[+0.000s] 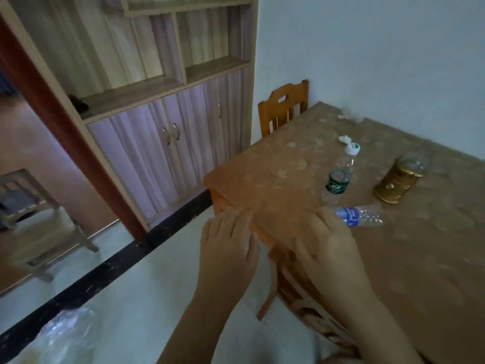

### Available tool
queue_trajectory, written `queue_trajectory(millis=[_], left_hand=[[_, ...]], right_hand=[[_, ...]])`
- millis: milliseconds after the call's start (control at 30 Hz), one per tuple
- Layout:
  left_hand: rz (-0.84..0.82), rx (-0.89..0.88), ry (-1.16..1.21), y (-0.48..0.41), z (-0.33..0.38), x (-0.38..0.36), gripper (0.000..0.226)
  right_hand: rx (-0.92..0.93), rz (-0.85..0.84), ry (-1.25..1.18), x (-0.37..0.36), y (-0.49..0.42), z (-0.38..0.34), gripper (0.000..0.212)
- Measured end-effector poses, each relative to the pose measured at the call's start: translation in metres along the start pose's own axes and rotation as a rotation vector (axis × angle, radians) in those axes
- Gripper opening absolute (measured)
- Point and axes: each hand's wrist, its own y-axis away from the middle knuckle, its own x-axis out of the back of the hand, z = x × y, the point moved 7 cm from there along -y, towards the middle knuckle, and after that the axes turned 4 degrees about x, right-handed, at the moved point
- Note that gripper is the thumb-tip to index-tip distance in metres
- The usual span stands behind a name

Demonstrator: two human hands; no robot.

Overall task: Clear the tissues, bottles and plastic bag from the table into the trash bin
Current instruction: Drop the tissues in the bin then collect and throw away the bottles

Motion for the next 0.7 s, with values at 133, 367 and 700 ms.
queue_trajectory(millis=[133, 367, 700], left_hand=[[-0.058, -0.043, 0.077, -0.035, 0.0, -0.043, 0.034], [-0.214, -0.022, 0.251, -0.103, 0.015, -0.123, 0.039], [-0.361, -0.019, 0.441, -0.161, 0.05, -0.227, 0.044]], right_hand=[[-0.061, 0.045, 0.045, -0.009, -0.024, 0.036, 0.041], [-0.172, 0.101, 0.065, -0.008, -0.061, 0.123, 0.038], [-0.322, 0.039, 0.223, -0.025, -0.058, 0.248, 0.039]])
